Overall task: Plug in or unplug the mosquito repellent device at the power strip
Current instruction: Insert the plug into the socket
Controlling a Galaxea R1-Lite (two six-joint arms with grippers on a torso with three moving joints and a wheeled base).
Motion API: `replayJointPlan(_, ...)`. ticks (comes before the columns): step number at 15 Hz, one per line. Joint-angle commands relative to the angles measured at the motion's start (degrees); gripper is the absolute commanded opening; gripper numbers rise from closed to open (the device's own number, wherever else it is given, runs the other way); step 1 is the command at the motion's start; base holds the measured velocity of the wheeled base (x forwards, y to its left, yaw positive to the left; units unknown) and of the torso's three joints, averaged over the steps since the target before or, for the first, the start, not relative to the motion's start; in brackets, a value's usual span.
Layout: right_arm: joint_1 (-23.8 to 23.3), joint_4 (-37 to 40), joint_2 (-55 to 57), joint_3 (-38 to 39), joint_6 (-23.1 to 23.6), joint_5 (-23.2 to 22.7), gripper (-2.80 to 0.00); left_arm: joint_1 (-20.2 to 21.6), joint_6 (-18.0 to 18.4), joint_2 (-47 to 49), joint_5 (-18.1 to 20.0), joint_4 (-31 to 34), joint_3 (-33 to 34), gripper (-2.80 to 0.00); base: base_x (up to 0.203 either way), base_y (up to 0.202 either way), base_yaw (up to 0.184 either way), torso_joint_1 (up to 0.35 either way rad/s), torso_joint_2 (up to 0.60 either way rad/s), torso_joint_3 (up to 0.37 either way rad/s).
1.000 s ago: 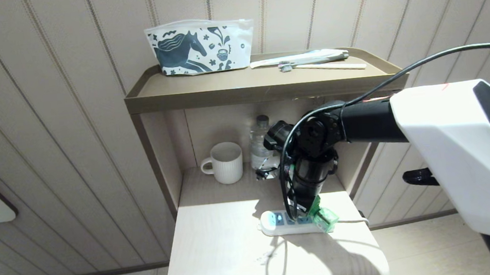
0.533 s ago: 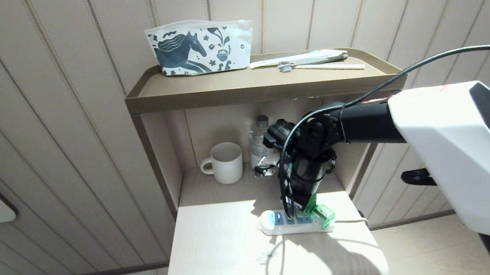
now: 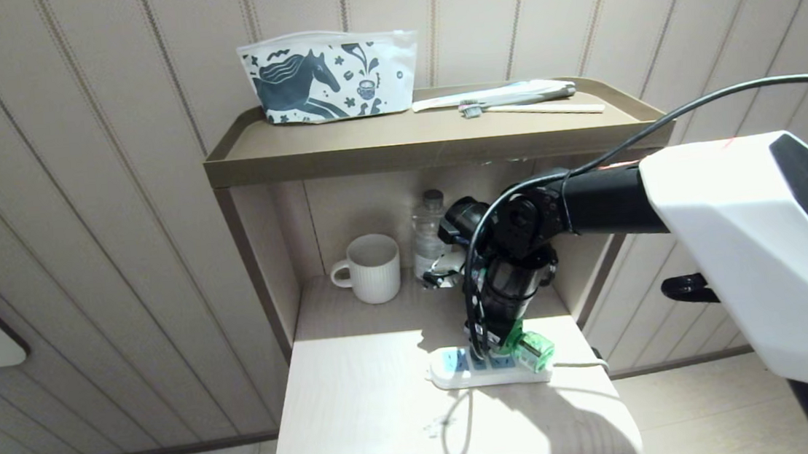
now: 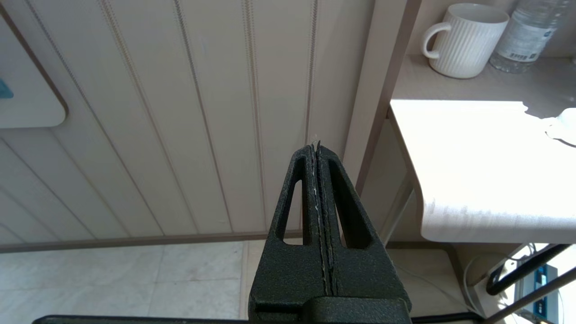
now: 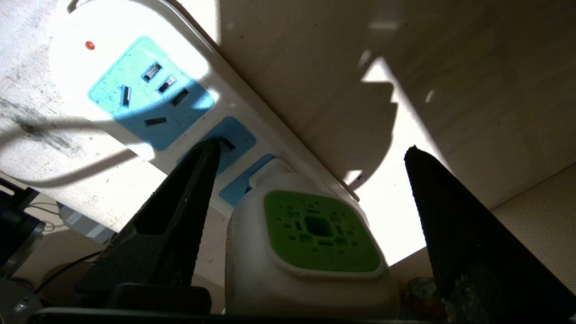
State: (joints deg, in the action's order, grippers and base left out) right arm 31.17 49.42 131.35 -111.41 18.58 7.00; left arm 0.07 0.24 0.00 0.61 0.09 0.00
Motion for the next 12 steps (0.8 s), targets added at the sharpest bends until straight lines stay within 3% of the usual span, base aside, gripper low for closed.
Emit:
replayJointPlan(1,0.2,0.2,-1.9,0.1,0.1,0.0,0.0,0.0,0.0,0.1,0.0,0.0,0.0,-2.8,0.0,0.0,0.0,0.0,0.0,0.0)
replayJointPlan(8,0.9,0.7,-6.7,0.8,0.0,0.2,0.0,0.0,0.1,0.1,0.0,0.0,0.0,-2.8,0.0,0.0,0.0,0.0,0.0,0.0)
replayJointPlan(12,1.7,0.5,-13.6,5.7,0.0,0.3,0.0,0.0,0.0,0.1,0.0,0.0,0.0,-2.8,0.0,0.0,0.0,0.0,0.0,0.0)
